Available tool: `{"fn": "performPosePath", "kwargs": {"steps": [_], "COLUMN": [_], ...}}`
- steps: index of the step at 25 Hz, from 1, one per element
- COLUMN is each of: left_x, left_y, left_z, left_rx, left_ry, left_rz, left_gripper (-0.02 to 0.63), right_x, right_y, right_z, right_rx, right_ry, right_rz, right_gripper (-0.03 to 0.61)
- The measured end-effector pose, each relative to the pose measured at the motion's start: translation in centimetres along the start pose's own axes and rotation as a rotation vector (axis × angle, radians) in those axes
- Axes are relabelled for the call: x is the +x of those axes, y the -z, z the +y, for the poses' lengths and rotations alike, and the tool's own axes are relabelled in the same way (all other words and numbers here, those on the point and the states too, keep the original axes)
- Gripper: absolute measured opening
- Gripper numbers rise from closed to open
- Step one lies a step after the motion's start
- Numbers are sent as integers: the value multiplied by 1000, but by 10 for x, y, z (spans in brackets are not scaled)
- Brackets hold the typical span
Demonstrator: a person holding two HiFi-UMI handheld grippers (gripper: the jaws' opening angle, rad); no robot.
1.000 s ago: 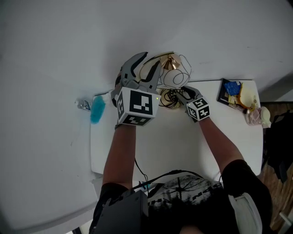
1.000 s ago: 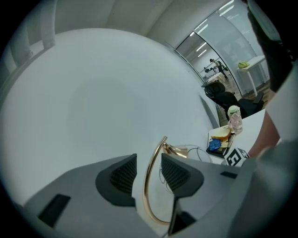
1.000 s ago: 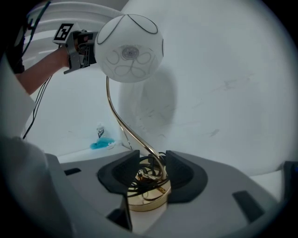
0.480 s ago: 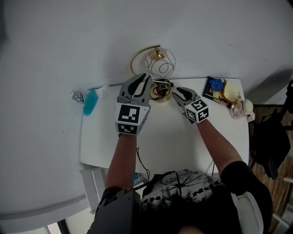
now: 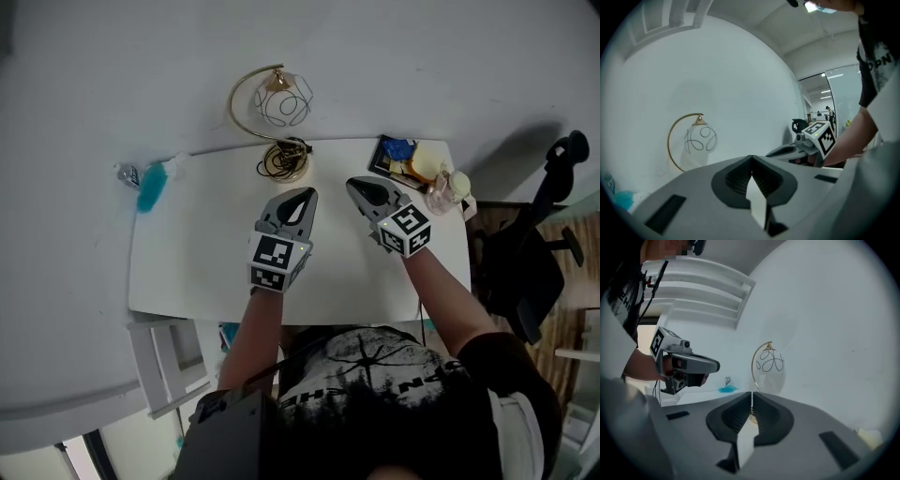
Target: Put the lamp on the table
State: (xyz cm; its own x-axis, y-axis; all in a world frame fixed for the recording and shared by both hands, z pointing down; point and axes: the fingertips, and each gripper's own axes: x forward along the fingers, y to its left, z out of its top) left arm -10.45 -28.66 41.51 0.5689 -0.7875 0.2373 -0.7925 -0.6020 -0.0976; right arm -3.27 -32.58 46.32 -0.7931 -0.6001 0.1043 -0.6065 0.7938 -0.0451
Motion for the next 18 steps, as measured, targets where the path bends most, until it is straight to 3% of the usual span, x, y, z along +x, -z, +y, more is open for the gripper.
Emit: {"fn": "performPosePath", "kwargs": {"steps": [5,10,18], "left_x": [-8,-20,-32], "left_y": [12,20,25], "left_z": [-66,-106,-130], "left_rx": [-43,-169,-157], "left_ry": [76,137,109], "left_rz": [-23,-84,-73], "left_gripper": [15,15,15], "right_x": [-59,-109,-156], "right_y": [-5,-4,6], "right_z": [18,26,35], "right_rx": [-9,31,17], "right_ry": [-11,-7,-4], "right_rz": [12,7,14], "right_gripper": [23,23,21]}}
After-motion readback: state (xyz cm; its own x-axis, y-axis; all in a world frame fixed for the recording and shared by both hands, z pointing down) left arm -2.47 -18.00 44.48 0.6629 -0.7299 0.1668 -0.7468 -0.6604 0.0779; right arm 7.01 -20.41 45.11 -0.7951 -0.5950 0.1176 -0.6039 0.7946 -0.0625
